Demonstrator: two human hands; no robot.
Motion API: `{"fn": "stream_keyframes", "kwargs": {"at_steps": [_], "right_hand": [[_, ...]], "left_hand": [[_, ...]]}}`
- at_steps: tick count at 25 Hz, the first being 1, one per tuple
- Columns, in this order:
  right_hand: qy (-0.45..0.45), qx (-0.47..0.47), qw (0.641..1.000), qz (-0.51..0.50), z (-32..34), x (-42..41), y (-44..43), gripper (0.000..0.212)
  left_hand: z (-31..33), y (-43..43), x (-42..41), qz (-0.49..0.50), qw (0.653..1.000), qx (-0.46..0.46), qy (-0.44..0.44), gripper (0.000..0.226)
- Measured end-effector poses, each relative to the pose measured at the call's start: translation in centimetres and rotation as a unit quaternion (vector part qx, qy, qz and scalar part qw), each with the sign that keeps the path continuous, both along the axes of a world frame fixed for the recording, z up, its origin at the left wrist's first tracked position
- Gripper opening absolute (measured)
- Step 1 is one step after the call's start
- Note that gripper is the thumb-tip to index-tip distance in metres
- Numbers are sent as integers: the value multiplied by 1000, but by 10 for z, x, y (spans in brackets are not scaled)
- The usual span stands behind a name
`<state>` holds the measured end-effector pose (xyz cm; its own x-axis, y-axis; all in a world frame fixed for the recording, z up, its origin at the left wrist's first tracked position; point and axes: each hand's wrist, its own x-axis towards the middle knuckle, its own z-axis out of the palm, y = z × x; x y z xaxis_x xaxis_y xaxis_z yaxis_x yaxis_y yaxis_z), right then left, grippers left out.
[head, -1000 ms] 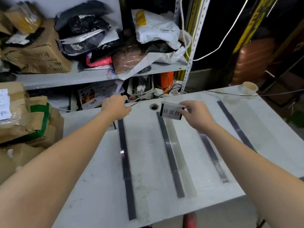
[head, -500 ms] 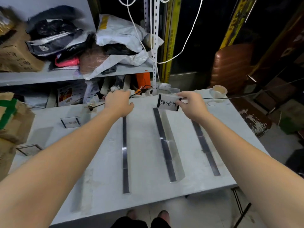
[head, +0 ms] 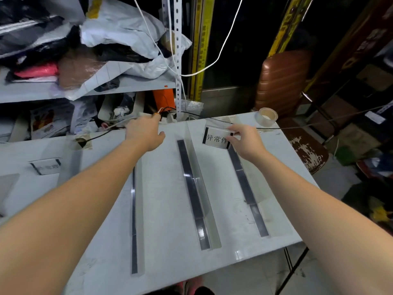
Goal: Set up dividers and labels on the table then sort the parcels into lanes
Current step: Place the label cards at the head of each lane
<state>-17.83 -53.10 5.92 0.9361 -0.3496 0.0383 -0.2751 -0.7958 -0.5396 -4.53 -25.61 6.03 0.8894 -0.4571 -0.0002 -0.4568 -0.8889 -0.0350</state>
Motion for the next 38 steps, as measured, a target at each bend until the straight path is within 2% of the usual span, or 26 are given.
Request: {"fn": "stream_keyframes", "kwargs": {"at_steps": [4, 9, 16, 21, 26, 31, 34, 38], "right_hand": [[26, 3, 1000, 8, -33, 17, -15, 28], [67, 52, 996, 21, -70, 36, -37, 32], [88, 94, 990, 60, -126, 62, -53, 27], [87, 100, 990, 45, -142, 80, -56, 23], [133, 69, 987, 62, -149, 92, -58, 26], [154, 29, 984, 84, -137, 92, -55, 39], [134, 13, 986, 101, -113, 92, -48, 51], [87, -51, 985, 138, -73, 91, -35, 55]], "left_hand": [[-15, -18, 16, -7, 1000, -6, 17, 46], [-42, -27, 17, 30, 997, -11, 64, 63], [-58, -53, -7, 96, 991, 31, 85, 59], [-67, -59, -25, 122, 985, 38, 114, 56], [-66, -54, -32, 137, 982, 43, 125, 53], [-58, -45, -35, 137, 983, 32, 116, 56], [-52, -42, -38, 139, 981, 85, 109, 67], [-35, -33, -47, 164, 979, 63, 107, 66]]}}
